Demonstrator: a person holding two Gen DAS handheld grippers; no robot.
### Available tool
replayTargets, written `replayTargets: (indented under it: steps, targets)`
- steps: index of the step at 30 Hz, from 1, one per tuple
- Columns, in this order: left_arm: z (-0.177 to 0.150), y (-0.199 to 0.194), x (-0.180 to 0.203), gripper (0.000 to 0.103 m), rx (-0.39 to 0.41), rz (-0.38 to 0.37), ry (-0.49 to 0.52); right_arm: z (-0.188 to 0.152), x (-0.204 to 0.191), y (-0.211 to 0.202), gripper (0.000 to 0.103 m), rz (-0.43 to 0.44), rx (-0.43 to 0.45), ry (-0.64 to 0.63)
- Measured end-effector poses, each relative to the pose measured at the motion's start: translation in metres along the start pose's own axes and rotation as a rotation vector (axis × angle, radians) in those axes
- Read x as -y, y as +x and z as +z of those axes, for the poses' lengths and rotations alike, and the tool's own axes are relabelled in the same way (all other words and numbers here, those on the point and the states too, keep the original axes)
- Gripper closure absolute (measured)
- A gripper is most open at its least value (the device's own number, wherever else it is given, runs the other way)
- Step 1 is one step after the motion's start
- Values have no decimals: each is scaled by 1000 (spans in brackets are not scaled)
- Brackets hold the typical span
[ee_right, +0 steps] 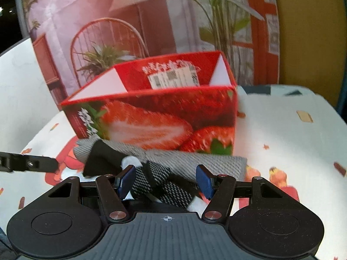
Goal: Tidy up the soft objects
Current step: 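Close both grippers on the grey mesh cloth beside the box, then lift the held black strapped item into the red box and open both grippers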
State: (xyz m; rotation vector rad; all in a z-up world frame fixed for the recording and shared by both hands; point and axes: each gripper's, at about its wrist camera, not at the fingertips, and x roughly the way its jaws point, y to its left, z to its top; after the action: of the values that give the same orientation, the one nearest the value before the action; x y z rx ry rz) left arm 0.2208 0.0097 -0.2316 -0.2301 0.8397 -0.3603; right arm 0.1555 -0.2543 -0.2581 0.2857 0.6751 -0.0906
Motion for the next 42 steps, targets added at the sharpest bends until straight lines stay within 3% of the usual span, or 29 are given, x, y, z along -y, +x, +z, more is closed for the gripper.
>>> replayTargets:
  steps: [7, 16, 19, 22, 28, 35, 42]
  targets:
    - [13, 15, 5, 53, -8, -26, 16, 2, -6, 9, 43, 21, -14, -16]
    - [25, 61, 20, 53, -73, -71, 24, 3, -15, 32, 43, 45, -58, -13]
    - [22, 67, 23, 80, -62, -25, 55, 2, -7, 30, 44, 47, -54, 21]
    - [20, 68, 21, 84, -61, -28, 57, 2, 3, 24, 48, 31, -24, 51]
    - [19, 68, 20, 85, -62, -19, 74, 0, 29, 16, 63, 10, -10, 157]
    - [18, 69, 18, 85, -66, -16, 57, -8, 46, 12, 70, -49, -53, 232]
    - [17, 70, 15, 84, -77, -29, 26, -9, 49, 7, 64, 24, -54, 312]
